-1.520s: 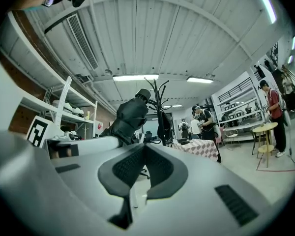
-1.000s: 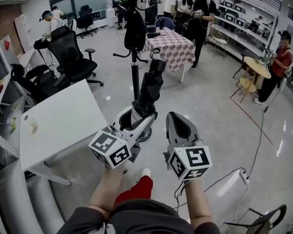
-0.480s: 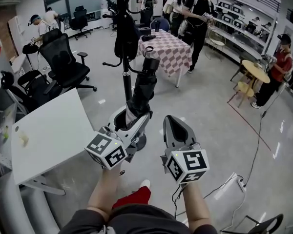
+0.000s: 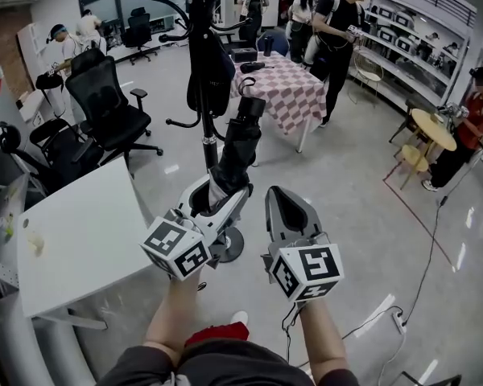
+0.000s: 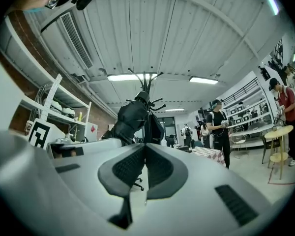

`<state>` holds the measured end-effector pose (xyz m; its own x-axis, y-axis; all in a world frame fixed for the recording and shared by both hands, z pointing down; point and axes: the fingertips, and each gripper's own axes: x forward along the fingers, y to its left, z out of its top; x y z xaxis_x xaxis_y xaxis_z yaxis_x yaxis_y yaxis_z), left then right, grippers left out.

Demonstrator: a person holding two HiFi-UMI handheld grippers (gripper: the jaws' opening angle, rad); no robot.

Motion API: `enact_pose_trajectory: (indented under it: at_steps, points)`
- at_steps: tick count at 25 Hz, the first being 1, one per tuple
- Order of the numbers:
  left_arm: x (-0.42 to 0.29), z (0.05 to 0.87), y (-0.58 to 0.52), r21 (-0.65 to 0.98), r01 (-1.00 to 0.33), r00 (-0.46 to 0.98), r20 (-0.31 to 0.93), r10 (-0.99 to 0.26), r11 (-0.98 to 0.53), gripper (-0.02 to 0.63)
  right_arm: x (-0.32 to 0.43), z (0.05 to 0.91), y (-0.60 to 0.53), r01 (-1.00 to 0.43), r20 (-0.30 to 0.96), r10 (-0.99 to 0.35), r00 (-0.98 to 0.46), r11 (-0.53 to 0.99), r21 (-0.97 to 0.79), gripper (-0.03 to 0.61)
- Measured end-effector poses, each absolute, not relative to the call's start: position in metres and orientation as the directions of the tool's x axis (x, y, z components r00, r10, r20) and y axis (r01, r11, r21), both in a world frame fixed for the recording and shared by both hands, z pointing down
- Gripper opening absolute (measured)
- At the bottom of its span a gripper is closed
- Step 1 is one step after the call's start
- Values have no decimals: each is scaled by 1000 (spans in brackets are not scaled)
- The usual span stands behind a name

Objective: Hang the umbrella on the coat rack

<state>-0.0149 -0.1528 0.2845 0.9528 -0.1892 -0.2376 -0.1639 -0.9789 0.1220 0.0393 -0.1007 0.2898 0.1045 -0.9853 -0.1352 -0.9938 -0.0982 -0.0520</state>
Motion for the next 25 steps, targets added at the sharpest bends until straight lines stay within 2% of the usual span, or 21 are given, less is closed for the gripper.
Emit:
enact_pose_trajectory:
  at_steps: [25]
  points:
    - [57, 259, -250, 56, -163, 947, -272, -172, -985, 232, 94, 261, -202, -996, -181, -979, 91, -93, -1, 17]
